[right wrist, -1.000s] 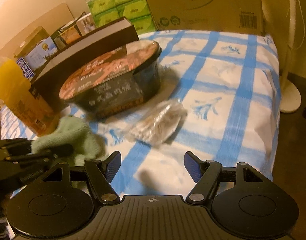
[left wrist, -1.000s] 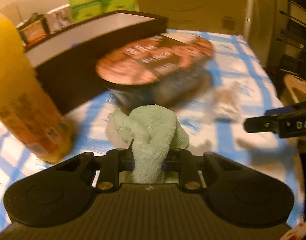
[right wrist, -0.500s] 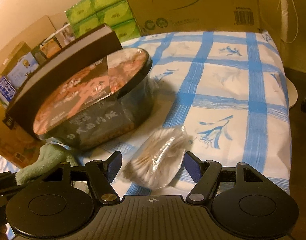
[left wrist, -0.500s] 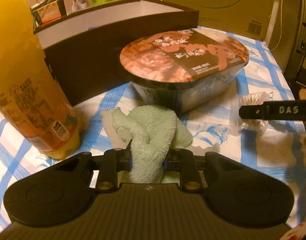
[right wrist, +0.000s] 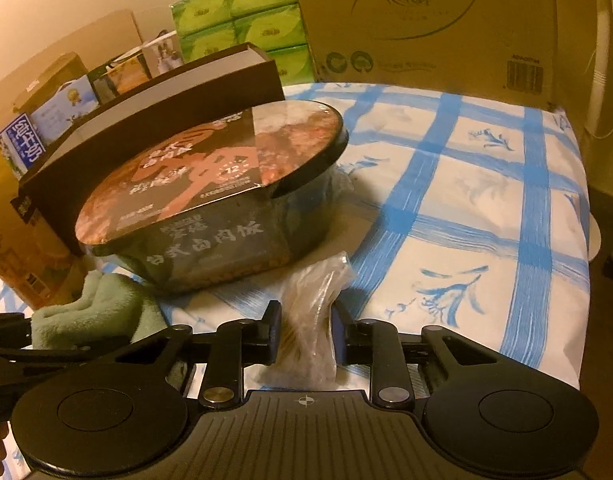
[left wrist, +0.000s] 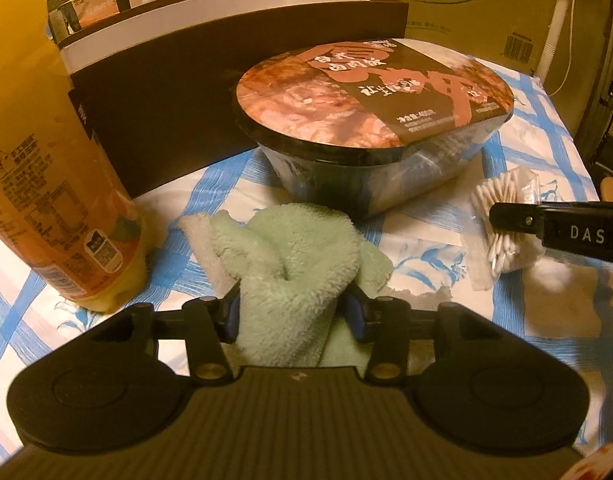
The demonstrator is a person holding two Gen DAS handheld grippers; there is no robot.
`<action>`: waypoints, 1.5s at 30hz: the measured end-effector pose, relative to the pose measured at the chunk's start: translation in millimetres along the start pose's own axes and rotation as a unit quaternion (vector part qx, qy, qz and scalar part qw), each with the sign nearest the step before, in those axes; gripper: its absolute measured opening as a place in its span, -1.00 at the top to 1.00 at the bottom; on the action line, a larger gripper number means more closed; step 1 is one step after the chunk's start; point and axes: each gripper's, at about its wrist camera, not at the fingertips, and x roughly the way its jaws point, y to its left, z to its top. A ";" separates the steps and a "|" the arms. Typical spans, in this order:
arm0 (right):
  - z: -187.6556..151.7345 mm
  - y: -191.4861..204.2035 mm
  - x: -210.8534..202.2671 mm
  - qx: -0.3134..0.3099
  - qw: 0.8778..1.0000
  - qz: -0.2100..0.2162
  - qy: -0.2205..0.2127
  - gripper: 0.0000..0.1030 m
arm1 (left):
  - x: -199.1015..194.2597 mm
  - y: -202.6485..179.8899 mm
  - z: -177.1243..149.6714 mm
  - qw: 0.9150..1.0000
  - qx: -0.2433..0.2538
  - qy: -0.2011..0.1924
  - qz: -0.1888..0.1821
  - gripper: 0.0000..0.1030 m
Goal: Organize soft objects
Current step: 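Grasp the cotton-swab bag with the right tool while the left tool holds the green towel, then carry the green towel and cotton-swab bag over the brown box with both tools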
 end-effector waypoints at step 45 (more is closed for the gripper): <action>28.8 17.9 -97.7 -0.030 0.993 0.092 -0.072 0.54 | -135.7 -0.1 37.5 0.992 -0.013 -0.123 -0.022 0.60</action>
